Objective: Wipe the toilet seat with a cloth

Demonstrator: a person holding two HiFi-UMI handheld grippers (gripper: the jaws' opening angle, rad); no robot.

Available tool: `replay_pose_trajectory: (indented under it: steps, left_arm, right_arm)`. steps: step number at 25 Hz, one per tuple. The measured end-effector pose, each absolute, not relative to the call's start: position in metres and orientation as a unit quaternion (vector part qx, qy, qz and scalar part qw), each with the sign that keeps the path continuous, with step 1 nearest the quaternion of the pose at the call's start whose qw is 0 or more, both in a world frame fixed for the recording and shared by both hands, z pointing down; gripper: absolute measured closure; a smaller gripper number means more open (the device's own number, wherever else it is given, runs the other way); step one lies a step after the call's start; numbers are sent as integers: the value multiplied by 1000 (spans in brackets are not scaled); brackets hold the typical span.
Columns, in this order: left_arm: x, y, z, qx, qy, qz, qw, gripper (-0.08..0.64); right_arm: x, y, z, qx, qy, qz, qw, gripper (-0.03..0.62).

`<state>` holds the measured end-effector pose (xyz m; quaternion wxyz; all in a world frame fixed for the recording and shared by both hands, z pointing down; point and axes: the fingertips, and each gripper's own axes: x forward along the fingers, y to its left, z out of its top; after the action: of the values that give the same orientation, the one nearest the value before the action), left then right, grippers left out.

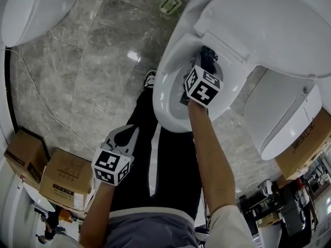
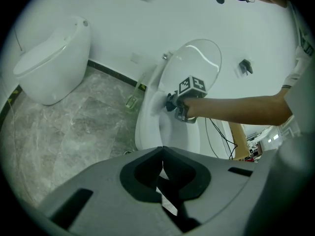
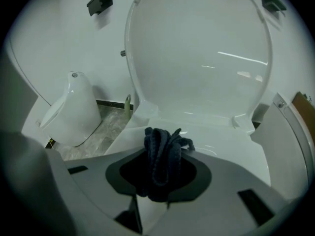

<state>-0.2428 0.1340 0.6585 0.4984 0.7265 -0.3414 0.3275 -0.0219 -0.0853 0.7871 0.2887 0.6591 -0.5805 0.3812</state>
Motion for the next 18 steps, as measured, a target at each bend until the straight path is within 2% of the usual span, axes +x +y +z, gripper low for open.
replay_pose_trajectory:
  steps: [8, 18]
  left_arm:
    - [-245, 136, 654, 731, -337, 325, 497, 551]
    - [-244, 139, 650, 736, -331, 324, 494, 549]
  right_arm:
    - [-42, -83, 785, 626, -613, 378, 299, 494]
    - [-81, -69, 782, 544, -682, 328, 361, 494]
